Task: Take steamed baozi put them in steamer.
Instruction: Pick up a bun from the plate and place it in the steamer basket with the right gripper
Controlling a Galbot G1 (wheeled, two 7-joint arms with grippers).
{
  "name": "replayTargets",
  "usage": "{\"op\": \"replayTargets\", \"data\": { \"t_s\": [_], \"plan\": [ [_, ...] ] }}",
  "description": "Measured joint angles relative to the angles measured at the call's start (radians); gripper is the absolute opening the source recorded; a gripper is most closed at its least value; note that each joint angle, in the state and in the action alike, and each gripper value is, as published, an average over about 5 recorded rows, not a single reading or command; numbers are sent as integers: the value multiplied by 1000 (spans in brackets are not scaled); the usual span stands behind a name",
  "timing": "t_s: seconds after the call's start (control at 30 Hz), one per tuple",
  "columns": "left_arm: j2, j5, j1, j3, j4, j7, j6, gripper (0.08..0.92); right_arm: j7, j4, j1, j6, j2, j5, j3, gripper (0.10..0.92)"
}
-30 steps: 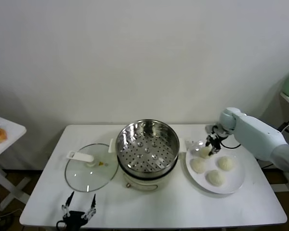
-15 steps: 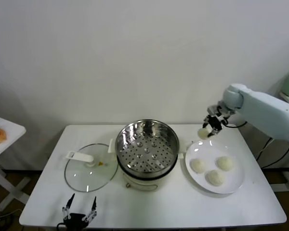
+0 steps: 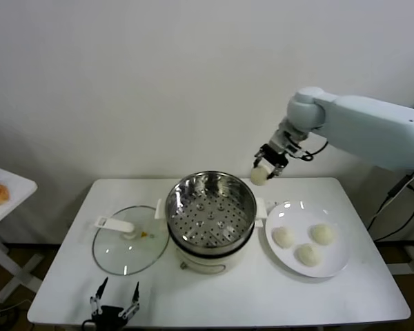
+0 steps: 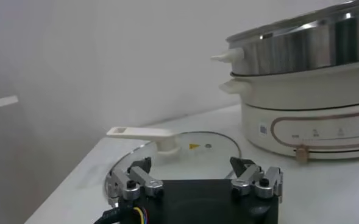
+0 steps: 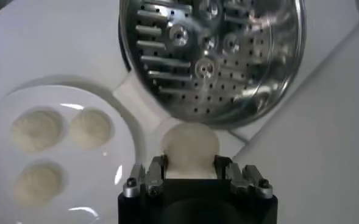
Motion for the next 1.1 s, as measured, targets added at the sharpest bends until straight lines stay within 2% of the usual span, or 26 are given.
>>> {"op": "replayTargets", "data": {
  "t_s": [0.4, 1.1],
  "plan": [
    [-6, -1, -4, -4, -3, 1, 5, 823, 58, -68, -72, 118, 182, -127, -10, 565],
    [-10, -1, -15, -9, 15, 0, 0, 823, 139, -298, -253, 214, 320, -310, 45, 610]
  ]
}}
